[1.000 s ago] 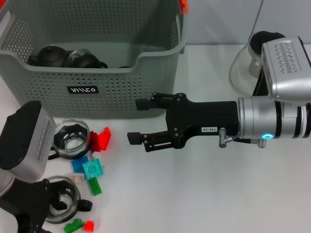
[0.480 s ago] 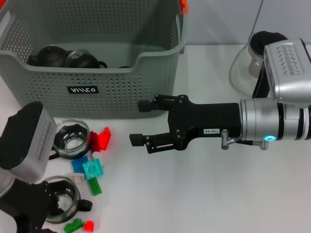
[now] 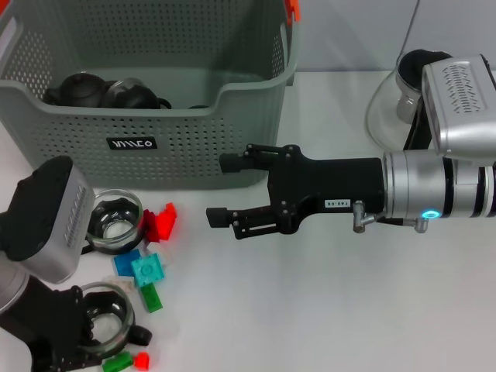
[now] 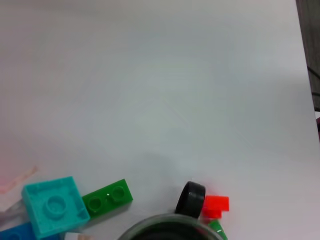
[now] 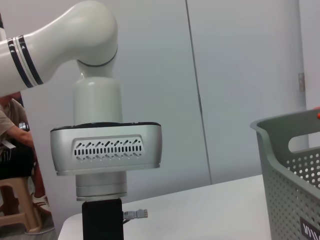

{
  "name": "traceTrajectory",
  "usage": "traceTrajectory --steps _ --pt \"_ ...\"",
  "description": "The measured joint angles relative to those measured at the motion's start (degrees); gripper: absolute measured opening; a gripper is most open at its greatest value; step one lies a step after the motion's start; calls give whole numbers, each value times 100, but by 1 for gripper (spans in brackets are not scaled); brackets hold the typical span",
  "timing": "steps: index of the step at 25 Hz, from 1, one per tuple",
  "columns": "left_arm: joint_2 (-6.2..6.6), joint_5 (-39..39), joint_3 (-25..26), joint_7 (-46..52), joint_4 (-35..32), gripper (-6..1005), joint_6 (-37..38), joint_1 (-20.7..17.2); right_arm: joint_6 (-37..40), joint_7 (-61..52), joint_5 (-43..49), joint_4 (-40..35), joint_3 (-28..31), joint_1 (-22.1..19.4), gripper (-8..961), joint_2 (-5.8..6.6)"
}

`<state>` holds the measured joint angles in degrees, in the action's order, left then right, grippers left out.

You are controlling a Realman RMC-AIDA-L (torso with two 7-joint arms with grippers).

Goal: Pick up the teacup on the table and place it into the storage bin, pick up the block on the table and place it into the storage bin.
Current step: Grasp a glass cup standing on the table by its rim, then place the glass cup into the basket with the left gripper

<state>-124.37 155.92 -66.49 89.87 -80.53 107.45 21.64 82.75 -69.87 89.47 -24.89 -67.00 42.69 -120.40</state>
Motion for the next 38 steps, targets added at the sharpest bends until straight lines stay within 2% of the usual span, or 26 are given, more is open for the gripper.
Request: traceTrajectory --steps 3,26,38 --pt "7 11 16 97 49 80 -3 46 4 0 0 -3 4 1 925 -1" --pt "9 -119 390 290 4 52 30 227 4 0 9 -8 11 -41 926 17" --pt "12 -192 860 291 -108 44 363 263 -29 23 15 -8 10 -37 925 17"
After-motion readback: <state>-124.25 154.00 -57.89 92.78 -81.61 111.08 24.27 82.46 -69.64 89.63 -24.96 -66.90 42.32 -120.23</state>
